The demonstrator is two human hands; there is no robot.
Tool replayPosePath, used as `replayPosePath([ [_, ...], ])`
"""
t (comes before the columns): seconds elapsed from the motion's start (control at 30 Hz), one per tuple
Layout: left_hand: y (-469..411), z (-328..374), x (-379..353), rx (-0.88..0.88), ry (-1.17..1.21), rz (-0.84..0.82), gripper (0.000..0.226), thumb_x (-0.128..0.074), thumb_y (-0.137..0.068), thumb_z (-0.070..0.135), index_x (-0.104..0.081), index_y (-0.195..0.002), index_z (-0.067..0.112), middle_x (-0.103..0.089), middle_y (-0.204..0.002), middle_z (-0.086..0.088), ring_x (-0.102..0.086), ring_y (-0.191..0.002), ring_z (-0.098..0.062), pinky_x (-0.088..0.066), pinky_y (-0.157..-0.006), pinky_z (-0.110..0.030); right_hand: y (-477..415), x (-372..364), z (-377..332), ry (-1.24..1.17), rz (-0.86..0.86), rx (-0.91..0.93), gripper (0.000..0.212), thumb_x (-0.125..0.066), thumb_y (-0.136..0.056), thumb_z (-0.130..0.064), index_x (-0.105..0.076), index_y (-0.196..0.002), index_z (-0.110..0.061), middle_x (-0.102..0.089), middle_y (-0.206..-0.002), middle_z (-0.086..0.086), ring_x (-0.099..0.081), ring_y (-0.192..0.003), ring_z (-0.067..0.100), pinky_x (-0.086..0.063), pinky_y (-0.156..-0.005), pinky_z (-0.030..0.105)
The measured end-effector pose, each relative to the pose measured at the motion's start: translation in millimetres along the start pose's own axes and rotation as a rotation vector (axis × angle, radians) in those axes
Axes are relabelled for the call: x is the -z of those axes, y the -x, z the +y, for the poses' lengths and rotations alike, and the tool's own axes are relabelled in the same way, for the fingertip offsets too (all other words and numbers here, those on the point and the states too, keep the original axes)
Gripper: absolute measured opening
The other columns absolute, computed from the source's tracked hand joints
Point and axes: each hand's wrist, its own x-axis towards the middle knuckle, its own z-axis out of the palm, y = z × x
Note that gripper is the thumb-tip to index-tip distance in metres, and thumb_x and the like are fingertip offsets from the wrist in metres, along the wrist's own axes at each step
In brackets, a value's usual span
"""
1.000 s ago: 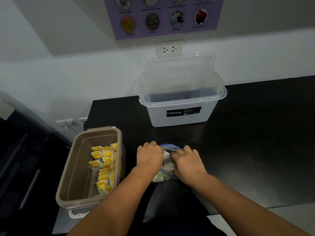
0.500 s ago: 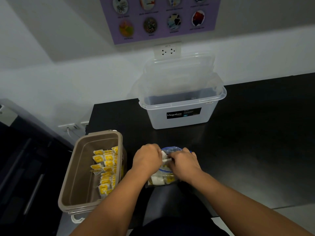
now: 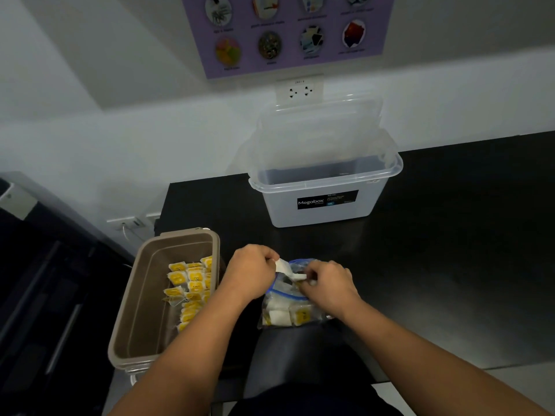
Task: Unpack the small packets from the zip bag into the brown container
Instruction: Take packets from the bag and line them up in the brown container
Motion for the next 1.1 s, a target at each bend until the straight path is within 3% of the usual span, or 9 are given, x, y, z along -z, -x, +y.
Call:
replayPosePath([
  [0.07,1.0,-0.9,9.8,-0.007,0.017,-0.041,0.029,-0.061,-0.096,0.016,-0.074,-0.118,0.028,-0.07,-0.111,0.008,-0.065,-0.087,-0.003,-0.046,-0.072,-0.015,0.4,3.9,1.6,-0.114,0.014,-0.003,0.014,-0.074,-0.087,-0.035,-0.062,-0.081,-0.034,-0.067,-0.08,-0.011,-0.063,-0.082,0.007,-0.052,-0.087,0.037],
  [0.17,4.5,-0.9,25.9,-0.05,-0.007,-0.008,0.025,-0.076,-0.088,0.02,-0.077,-0.111,0.029,-0.071,-0.092,0.012,-0.066,-0.083,-0.002,-0.053,-0.08,-0.02,-0.6,12.0,0.1,-0.336,0.054,-0.022,0.02,-0.076,-0.088,-0.019,-0.062,-0.081,-0.032,-0.068,-0.075,-0.006,-0.065,-0.07,0.005,-0.057,-0.074,0.03],
  [0.27,11.4,1.5,46.0,-0.099,-0.013,0.071,0.008,-0.078,-0.088,0.03,-0.078,-0.096,0.031,-0.071,-0.085,0.013,-0.065,-0.081,-0.001,-0.056,-0.082,-0.027,-5.1,22.3,-6.5,-0.501,0.078,-0.017,0.017,-0.074,-0.091,-0.014,-0.066,-0.092,-0.028,-0.071,-0.084,-0.004,-0.068,-0.077,0.008,-0.058,-0.072,0.027],
  [0.4,18.9,-2.7,80.0,-0.113,-0.063,0.199,0.012,-0.074,-0.09,0.035,-0.078,-0.1,0.028,-0.064,-0.096,0.009,-0.06,-0.087,-0.006,-0.046,-0.076,-0.025,-10.6,35.0,-23.5,-0.716,0.055,-0.028,0.013,-0.067,-0.096,-0.008,-0.068,-0.104,-0.019,-0.075,-0.097,0.0,-0.074,-0.09,0.014,-0.06,-0.077,0.027],
  [0.5,24.2,-14.9,108.7,-0.079,-0.028,0.238,0.008,-0.075,-0.089,0.037,-0.077,-0.094,0.032,-0.068,-0.091,0.011,-0.063,-0.085,-0.006,-0.045,-0.07,-0.024,-13.6,41.2,-41.3,-0.918,0.005,-0.051,0.011,-0.062,-0.099,-0.005,-0.067,-0.107,-0.012,-0.076,-0.1,0.009,-0.077,-0.087,0.022,-0.06,-0.071,0.03],
  [0.67,31.8,-42.2,152.8,-0.055,-0.088,0.187,0.009,-0.082,-0.083,0.032,-0.073,-0.082,0.028,-0.071,-0.078,0.011,-0.066,-0.074,-0.006,-0.043,-0.059,-0.018,-14.0,44.8,-72.4,-1.131,-0.081,-0.04,0.004,-0.06,-0.101,-0.007,-0.063,-0.102,-0.004,-0.074,-0.081,0.012,-0.073,-0.069,0.027,-0.055,-0.06,0.03],
  [0.8,34.2,-71.1,172.9,-0.053,-0.326,0.072,0.01,-0.083,-0.082,0.033,-0.076,-0.082,0.026,-0.069,-0.077,0.012,-0.064,-0.074,-0.004,-0.045,-0.062,-0.017,-13.5,36.9,-97.8,-1.138,-0.134,0.023,0.004,-0.062,-0.1,-0.005,-0.062,-0.1,-0.008,-0.072,-0.078,0.008,-0.066,-0.06,0.021,-0.049,-0.056,0.029],
  [0.9,29.4,-91.7,173.1,-0.058,-0.54,-0.078,0.009,-0.078,-0.086,0.034,-0.077,-0.09,0.026,-0.071,-0.087,0.011,-0.067,-0.085,-0.008,-0.051,-0.075,-0.023,-13.3,29.6,-116.7,-1.104,-0.14,0.047,0.006,-0.063,-0.099,-0.005,-0.063,-0.103,-0.009,-0.071,-0.081,0.006,-0.062,-0.059,0.017,-0.048,-0.058,0.028],
  [1.1,17.1,-122.0,150.4,-0.113,-0.7,-0.31,0.005,-0.073,-0.089,0.025,-0.075,-0.091,0.021,-0.068,-0.088,0.008,-0.061,-0.083,-0.007,-0.041,-0.07,-0.021,-9.0,20.0,-142.4,-1.1,-0.16,0.04,0.009,-0.063,-0.1,-0.01,-0.065,-0.108,-0.007,-0.071,-0.081,0.006,-0.062,-0.062,0.017,-0.048,-0.059,0.03],
])
